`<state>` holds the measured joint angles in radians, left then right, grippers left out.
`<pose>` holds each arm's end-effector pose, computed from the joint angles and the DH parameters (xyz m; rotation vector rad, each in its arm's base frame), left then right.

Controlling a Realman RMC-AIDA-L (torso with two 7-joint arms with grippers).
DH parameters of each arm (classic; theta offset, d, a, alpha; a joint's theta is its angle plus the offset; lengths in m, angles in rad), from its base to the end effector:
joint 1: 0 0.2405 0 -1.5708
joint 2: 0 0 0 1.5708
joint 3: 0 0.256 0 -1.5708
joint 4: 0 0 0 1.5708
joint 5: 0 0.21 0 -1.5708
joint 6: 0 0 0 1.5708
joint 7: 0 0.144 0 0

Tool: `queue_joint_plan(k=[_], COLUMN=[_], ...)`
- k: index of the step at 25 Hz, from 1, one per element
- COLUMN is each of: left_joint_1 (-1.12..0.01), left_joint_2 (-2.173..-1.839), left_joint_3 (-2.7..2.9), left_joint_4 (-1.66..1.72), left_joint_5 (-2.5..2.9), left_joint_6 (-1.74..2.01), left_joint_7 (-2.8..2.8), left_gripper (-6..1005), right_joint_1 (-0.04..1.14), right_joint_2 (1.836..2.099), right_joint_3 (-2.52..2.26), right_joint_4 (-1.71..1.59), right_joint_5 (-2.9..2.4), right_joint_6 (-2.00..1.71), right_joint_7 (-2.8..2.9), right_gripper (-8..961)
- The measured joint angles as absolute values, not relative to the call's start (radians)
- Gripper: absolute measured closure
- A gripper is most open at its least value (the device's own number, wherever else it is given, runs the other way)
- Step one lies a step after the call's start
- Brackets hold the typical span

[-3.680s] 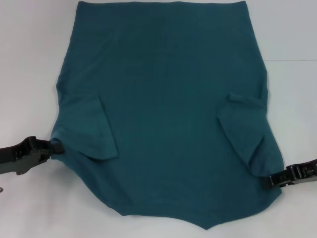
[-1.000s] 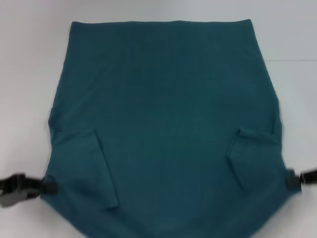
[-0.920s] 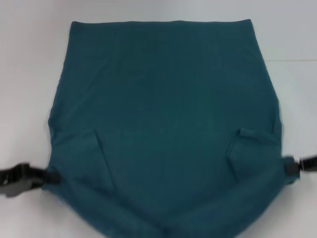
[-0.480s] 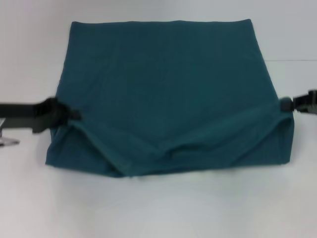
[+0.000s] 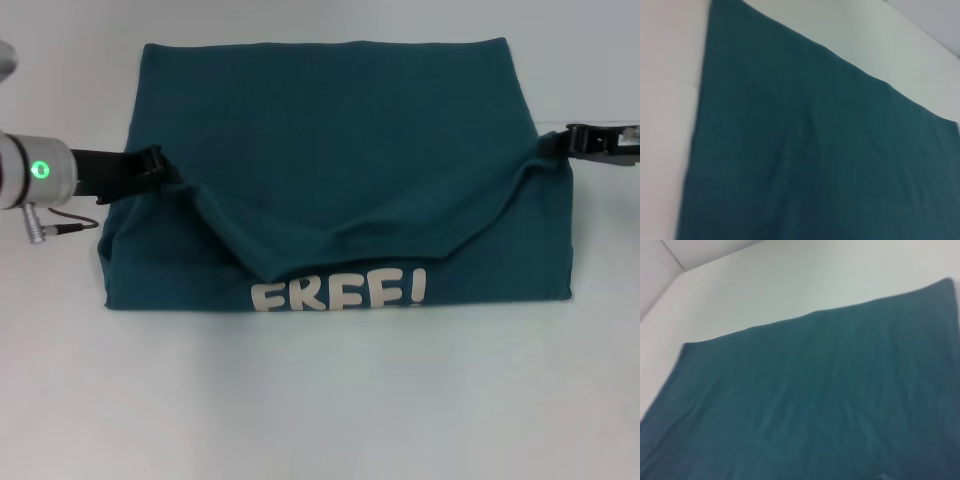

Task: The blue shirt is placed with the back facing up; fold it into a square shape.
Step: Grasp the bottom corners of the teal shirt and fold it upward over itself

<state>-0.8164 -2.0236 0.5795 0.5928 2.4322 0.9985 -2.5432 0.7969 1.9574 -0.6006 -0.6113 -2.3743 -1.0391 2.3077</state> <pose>-0.2628 0.4437 0.0265 -1.8919 -1.7056 -0.4597 0.2686 0.4487 0.0604 -2.0407 1.4297 0.3969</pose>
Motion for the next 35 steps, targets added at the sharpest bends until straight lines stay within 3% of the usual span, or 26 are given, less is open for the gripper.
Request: queue_joint_plan(k=[6,26,35], left_joint_1=[-0.836,-0.872,-0.865], left_joint_2=[-2.059,-2.061,-2.081], left_joint_3=[0.688,0.733,0.729], left_joint_4=[0.591,0.549,0.547], left_joint_5=[2.430,2.433,2.427], left_joint_6=[0.820,0.653,0.652], left_joint_7=[-2.537,-2.552,-2.511], left_gripper=[966,966,907], right_joint_1=[0.829,0.918,0.932], right_joint_2=[1.972,1.972,1.970], right_joint_3=[-0.655,-0.761,-0.801], right_joint_4=[-0.550,-0.501,-0.479], right_joint_5=[-2.375,-2.402,-2.444], right_joint_6=[-0.842,-0.709,-0.728], right_joint_7=[2.308,2.309,2.317], right_gripper=[824,799,788])
